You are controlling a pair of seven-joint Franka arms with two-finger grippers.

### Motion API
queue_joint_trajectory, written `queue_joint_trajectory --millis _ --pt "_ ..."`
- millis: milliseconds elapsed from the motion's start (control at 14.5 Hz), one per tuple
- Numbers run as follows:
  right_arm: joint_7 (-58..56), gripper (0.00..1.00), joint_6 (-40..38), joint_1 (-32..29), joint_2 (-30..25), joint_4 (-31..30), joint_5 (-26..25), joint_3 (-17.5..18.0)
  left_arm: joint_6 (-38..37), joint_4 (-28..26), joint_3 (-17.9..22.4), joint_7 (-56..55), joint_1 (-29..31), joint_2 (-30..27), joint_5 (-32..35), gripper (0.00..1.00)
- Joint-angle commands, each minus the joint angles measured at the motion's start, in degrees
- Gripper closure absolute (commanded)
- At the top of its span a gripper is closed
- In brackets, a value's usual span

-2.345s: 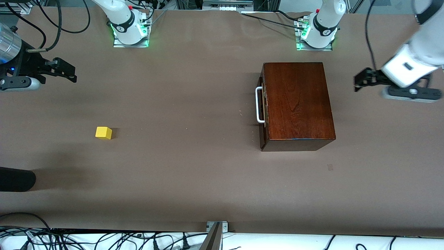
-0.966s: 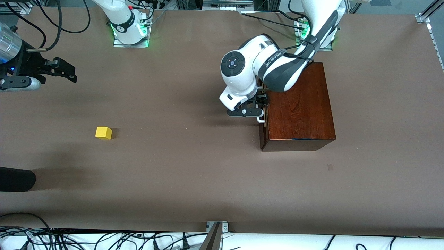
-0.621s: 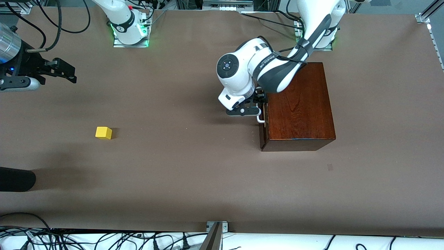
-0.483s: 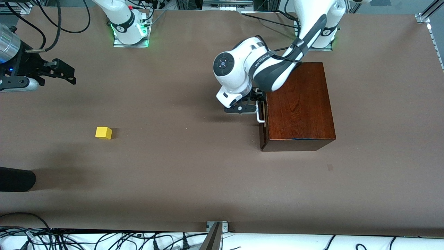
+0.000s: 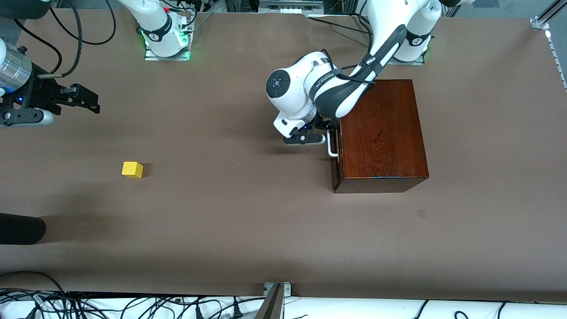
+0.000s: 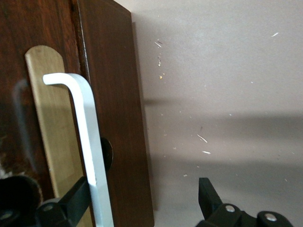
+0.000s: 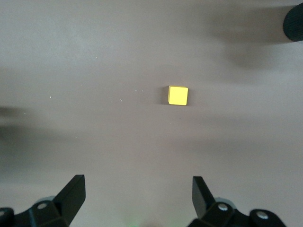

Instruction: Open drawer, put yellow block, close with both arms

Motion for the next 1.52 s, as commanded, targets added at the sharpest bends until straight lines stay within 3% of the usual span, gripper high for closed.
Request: queue_joint_trajectory --millis 0,690,1172,1448 --pt "-0.3 0.0 0.2 -0.4 -0.8 0.5 -0.1 0.1 2.2 -1.8 -0.1 -3.3 -0.5 0.1 4.0 0.0" --pt "-2.3 0.0 -0.5 -0.6 5.0 1.1 -3.0 0.1 10.3 -1.4 -0.2 -11.5 -3.0 2.4 2.4 0.0" --pt "-3.5 0.0 5.3 -2.1 13.3 0.9 -3.8 0.0 11.7 5.2 -0.1 -12.3 -6.1 6.3 2.3 0.0" --pt "-3.4 0.0 15.3 -2.9 14.4 -6.7 -3.4 0.0 11.7 6.5 -0.1 -12.4 -7.1 6.5 2.3 0.0"
